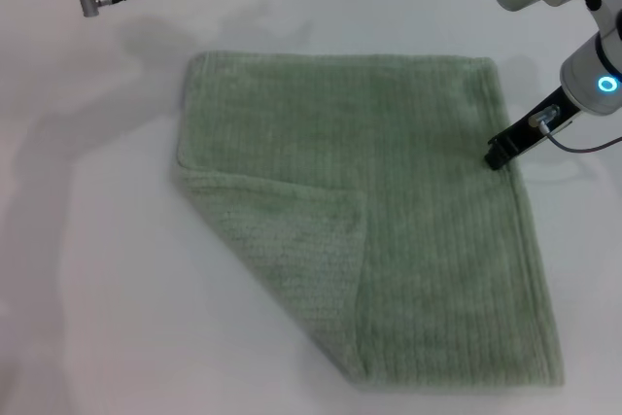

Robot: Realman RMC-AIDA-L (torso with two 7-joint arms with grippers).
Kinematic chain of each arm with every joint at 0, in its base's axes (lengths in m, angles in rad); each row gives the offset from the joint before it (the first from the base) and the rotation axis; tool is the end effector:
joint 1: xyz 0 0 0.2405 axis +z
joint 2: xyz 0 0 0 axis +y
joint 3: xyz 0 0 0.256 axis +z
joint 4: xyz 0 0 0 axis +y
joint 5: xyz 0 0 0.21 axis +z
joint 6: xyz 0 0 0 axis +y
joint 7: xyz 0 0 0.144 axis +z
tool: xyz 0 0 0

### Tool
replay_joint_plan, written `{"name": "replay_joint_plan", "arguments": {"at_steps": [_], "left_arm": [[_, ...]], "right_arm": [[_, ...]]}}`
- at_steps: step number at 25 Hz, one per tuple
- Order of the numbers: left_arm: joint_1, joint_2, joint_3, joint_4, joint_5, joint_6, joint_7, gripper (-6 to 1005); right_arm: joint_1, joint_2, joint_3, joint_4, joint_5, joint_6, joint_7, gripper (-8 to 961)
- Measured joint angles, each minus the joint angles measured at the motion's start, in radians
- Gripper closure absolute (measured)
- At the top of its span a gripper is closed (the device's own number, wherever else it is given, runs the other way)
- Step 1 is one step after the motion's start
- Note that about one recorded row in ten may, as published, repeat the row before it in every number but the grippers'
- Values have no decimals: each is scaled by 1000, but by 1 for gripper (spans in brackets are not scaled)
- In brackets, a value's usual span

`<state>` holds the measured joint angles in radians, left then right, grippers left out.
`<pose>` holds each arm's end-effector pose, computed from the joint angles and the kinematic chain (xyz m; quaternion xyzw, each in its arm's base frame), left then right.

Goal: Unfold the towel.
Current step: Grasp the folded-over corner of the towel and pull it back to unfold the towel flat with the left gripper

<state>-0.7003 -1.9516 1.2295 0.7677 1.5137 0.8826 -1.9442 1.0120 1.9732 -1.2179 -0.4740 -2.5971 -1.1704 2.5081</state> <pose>-0.1693 0.4549 0.0357 -0.8548 -0.3353 -0.2890 0.2710 0.2173 0.4286 -0.0255 -0.8714 0.4100 -0.1929 0.1881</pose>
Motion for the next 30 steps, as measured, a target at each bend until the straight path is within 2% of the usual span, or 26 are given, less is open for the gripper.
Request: {"name": "replay_joint_plan", "arguments": {"at_steps": [1,2,6,8,12,15,16,19,21,28,29,30], "left_arm": [[-7,1,-30,33,97,64,-62,184],[-7,1,-30,33,97,64,-62,183],[-17,-1,-50,124,291,191,-176,183],[-17,-1,-50,124,291,191,-176,183],[-38,-12,-52,166,432,283,-230,183],[-38,-12,-52,166,432,283,-230,183],[-70,-27,-52,181,554,398,-230,183],[-84,-51,-52,215,630,494,-180,183],[-83,-66,-50,237,655,518,-157,183],[-85,-90,-34,246,680,553,-119,183],[-90,-105,-26,247,713,549,-119,183],[-92,-107,-23,246,718,548,-119,183]], "right_arm": [[0,0,0,0,0,0,0,949],[0,0,0,0,0,0,0,949],[0,2,-1,0,0,0,0,949],[0,2,-2,0,0,0,0,949],[1,3,-5,0,0,0,0,949],[1,3,-6,0,0,0,0,949],[1,3,-5,0,0,0,-2,949],[0,3,-3,0,0,0,-6,949],[0,2,-2,0,0,0,-7,949],[-1,1,-6,0,0,0,-7,950],[-1,1,-6,0,0,0,-7,950],[-1,1,-6,0,0,0,-7,950]]}}
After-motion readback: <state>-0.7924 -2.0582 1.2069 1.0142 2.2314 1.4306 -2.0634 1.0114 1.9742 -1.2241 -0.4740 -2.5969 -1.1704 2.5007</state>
